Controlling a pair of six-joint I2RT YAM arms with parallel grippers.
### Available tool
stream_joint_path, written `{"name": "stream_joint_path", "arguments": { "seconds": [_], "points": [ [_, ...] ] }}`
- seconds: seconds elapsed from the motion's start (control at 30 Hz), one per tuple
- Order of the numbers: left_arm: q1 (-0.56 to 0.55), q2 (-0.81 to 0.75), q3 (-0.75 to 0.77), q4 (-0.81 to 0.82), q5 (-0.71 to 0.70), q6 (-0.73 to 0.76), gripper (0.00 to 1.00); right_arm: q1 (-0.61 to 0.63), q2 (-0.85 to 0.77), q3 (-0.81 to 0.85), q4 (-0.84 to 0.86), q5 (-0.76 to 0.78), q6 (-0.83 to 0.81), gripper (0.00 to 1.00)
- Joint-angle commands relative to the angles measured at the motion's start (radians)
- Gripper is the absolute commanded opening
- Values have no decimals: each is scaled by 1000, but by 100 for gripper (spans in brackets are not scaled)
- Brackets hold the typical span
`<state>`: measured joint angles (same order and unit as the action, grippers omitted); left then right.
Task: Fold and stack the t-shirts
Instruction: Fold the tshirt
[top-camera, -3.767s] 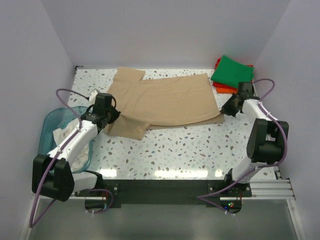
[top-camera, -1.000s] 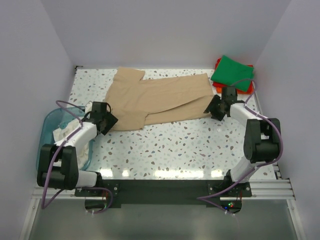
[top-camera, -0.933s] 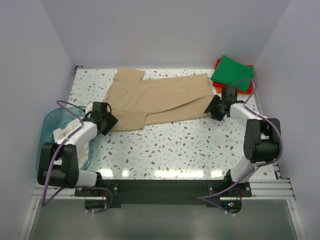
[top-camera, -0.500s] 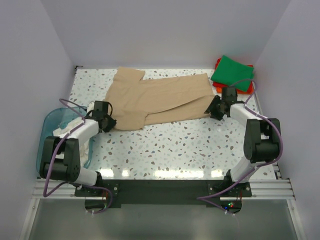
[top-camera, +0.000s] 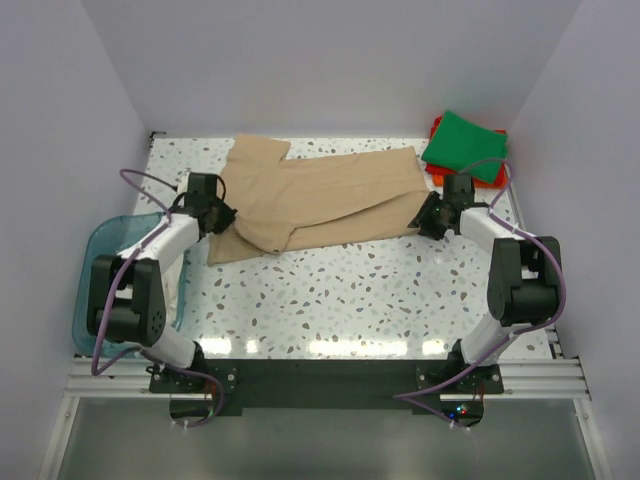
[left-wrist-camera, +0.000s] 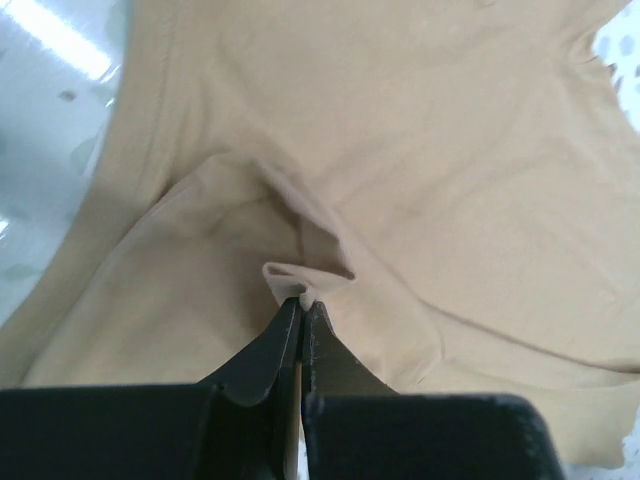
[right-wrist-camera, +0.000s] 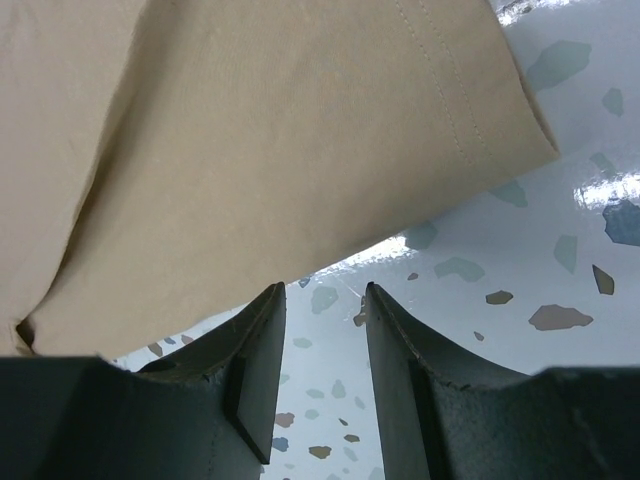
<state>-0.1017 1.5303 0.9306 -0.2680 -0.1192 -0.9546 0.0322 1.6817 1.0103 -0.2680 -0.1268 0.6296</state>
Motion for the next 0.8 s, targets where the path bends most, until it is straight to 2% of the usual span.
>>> {"name": "stream_joint_path", "arguments": {
  "seconds": [0.0, 0.47, 0.77],
  "points": [
    [-3, 71, 120, 42, 26, 24, 0, 1, -40, -2, 35, -20, 7, 41],
    [8, 387, 467, 79, 102, 4, 0, 0, -24, 13, 36, -17, -2, 41],
    [43, 491, 537, 127, 168, -35, 0, 1, -8, 39, 38, -19, -21, 41]
  ]
}}
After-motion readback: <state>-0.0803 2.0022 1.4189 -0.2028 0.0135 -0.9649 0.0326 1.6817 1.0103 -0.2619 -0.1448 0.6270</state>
